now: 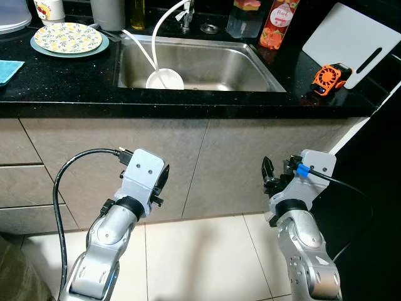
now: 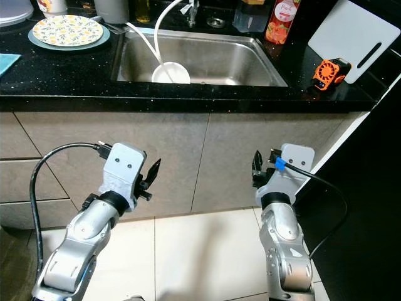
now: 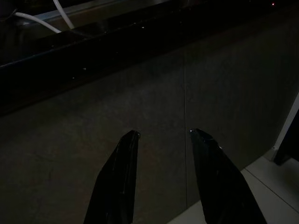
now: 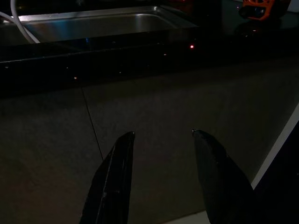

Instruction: Kitchen organization

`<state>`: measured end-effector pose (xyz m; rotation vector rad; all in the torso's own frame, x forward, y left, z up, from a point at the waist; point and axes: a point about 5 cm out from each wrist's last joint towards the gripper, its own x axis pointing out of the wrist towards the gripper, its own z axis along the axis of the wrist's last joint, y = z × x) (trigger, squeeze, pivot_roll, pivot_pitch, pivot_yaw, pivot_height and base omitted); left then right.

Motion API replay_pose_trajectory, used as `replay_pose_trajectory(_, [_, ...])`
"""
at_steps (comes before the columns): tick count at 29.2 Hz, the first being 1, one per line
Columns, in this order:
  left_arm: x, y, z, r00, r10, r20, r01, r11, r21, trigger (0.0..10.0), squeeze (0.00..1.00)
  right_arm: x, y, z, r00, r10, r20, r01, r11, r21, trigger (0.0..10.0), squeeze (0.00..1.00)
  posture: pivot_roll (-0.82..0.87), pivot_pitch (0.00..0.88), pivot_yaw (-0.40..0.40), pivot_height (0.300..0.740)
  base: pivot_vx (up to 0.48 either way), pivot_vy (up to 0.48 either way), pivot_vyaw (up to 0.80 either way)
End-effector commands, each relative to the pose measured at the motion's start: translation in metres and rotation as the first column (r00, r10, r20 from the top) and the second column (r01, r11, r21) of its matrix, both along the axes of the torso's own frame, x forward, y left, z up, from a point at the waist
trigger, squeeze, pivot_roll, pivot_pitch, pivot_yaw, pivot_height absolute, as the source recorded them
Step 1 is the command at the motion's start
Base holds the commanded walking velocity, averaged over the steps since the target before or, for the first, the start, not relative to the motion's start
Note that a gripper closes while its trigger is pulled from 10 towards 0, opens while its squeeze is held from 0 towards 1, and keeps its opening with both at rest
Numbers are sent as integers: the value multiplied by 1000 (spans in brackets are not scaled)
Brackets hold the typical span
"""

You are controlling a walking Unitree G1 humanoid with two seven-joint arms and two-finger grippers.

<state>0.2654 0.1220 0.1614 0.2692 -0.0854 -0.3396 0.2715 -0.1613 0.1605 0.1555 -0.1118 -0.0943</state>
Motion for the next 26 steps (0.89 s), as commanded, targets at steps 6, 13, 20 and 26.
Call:
replay_pose_trajectory(6, [-1,-3,-2,1000,-11,-10,11,1000,-6,10000,0,0,-3,1,1000,-9,2,9,1000,-3,10000,0,209,86,-117,740,0,0,0])
replay_pose_trajectory(13, [-1,-2,-1,1000,-10,-11,10,1000,-5,10000,0,-1,-2,2,1000,-7,3,7,1000,2,10000,0,214,89,-114,740,0,0,0])
replay_pose_trajectory(20, [-1,-3,-2,1000,-13,-14,13,1000,-8,10000,0,-2,-5,0,1000,-19,-2,19,1000,3,10000,0,204,93,-115,740,0,0,0])
replay_pose_trajectory(26, [-2,-3,-1,1000,-12,-11,12,1000,-6,10000,0,-1,-3,2,1000,-9,3,9,1000,-1,10000,0,210,93,-119,740,0,0,0])
